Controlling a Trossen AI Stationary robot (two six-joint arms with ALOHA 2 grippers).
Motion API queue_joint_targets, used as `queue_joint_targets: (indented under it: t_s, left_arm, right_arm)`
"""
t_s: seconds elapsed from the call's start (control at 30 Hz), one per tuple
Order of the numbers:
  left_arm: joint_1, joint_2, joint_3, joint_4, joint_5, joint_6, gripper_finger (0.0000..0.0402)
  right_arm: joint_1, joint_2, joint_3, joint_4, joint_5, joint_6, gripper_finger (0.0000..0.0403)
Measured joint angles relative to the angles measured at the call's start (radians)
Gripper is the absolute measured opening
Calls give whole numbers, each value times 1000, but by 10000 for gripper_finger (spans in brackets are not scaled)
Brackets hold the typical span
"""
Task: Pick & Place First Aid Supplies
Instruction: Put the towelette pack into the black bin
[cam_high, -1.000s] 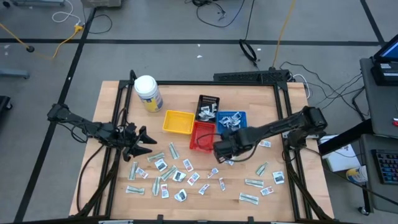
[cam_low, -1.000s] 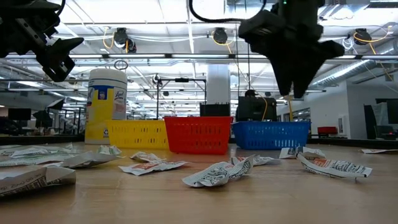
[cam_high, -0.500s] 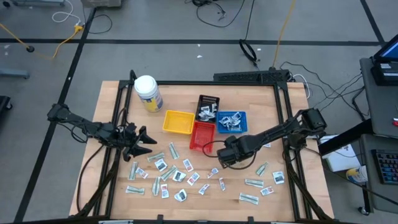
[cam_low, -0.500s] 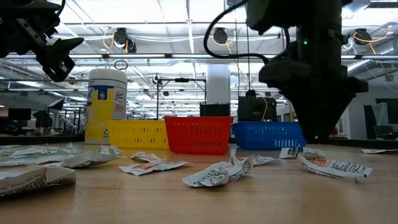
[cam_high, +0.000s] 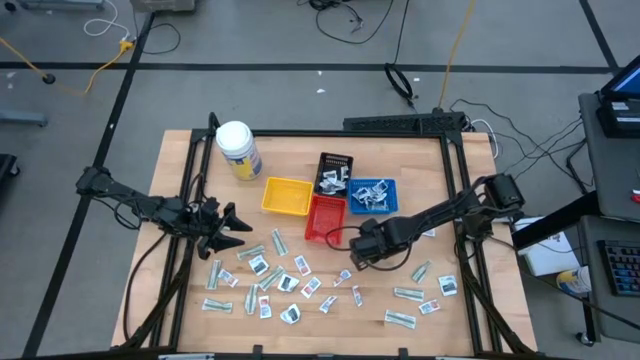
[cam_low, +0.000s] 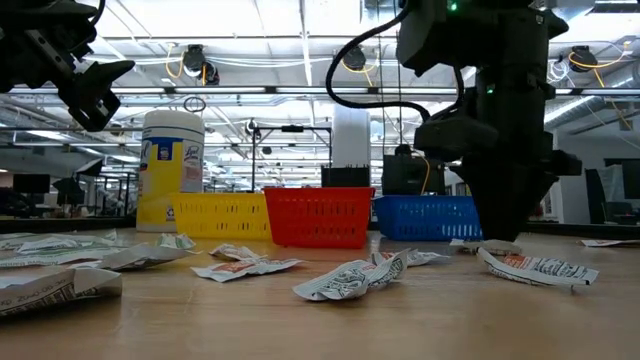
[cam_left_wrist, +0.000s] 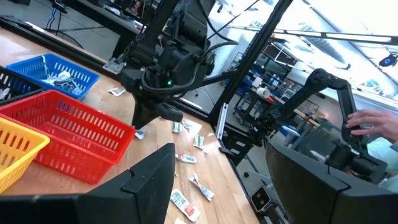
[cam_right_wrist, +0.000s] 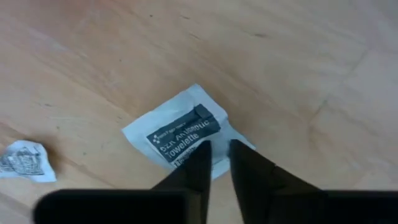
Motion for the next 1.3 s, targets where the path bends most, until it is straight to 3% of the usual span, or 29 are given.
queue_joint_targets:
  t_s: [0.13,0.6,1.03,1.3]
  left_arm:
    - [0,0,0,0,0,0,257]
    - [0,0,0,0,0,0,257]
    - [0,0,0,-1,0,0,257]
    - [0,0,0,0,0,0,257]
  right_arm:
    - [-4,14,0,52,-26,-32,6]
    - [-6,17,-1,38,-36,-78,1]
    - [-36,-48,111,-214,-104,-169,0]
    - [-66,-51,260,-404,-107,-242,0]
